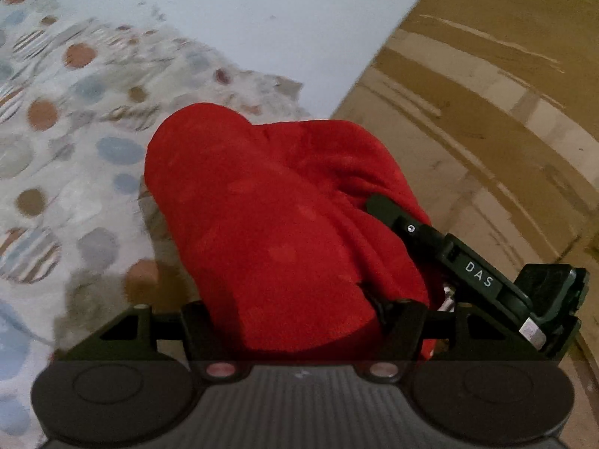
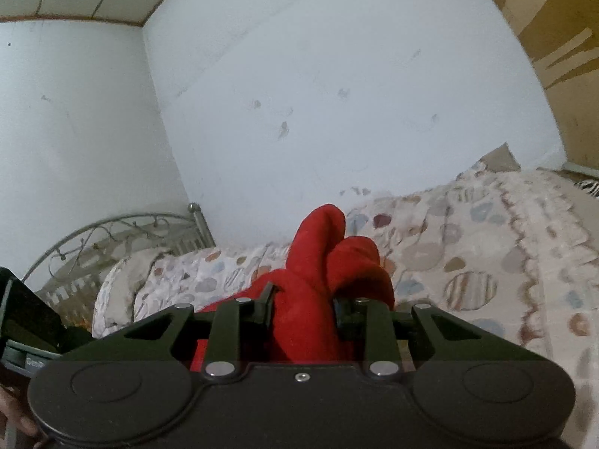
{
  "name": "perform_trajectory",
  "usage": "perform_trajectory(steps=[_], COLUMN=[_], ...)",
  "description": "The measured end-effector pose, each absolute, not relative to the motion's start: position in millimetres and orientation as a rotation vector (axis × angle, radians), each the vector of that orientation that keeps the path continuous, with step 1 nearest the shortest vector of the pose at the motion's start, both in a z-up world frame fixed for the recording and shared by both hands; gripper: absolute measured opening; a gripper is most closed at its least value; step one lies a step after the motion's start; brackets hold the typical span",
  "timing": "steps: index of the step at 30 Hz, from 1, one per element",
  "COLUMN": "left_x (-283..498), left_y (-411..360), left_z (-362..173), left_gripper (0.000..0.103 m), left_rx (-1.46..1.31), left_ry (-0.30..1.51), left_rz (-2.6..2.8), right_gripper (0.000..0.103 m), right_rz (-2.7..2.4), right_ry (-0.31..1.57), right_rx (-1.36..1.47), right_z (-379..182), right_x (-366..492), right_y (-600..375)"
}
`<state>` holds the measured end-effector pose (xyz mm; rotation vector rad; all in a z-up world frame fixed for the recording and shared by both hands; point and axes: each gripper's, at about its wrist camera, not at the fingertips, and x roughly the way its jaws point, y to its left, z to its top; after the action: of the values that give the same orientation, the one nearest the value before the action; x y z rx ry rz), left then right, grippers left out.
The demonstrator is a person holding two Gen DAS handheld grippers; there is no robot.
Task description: Fold small clothes
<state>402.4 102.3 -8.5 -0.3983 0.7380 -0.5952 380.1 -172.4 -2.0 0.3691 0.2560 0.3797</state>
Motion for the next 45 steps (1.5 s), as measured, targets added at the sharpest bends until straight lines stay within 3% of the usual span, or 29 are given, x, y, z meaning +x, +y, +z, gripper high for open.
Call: perform_trajectory(steps=[6,16,22,28,45], left_x=[406,391,382,367,247], left_y=[125,132,137,130,126], left_z=[-71,-62,-53,-33,58], left_gripper=[0.077,0.09,0.098,0.102,0.102], left_rx=[-0.499,-0.463,-0.464,-0.374,-0.196], left_ry=[0.823,0.78,0.741,0.688,0.487], left_rz=[-0.516,-0.443,-0.379,-0.273,-0.17], right_gripper=[0.032,0.047,0.08,0.099,0.103], right_rz=[0.291,0.287,0.249,0.23,0.226], right_ry=[0.465,0.463,0.47,0.421,0.212], right_rx=[0.314,0.374,0.364,0.304,0.212], right_z=[-56,-73,-68,-45,40], right_x=[413,410,406,385,257], right_y=[-154,-162,-163,-162,-165])
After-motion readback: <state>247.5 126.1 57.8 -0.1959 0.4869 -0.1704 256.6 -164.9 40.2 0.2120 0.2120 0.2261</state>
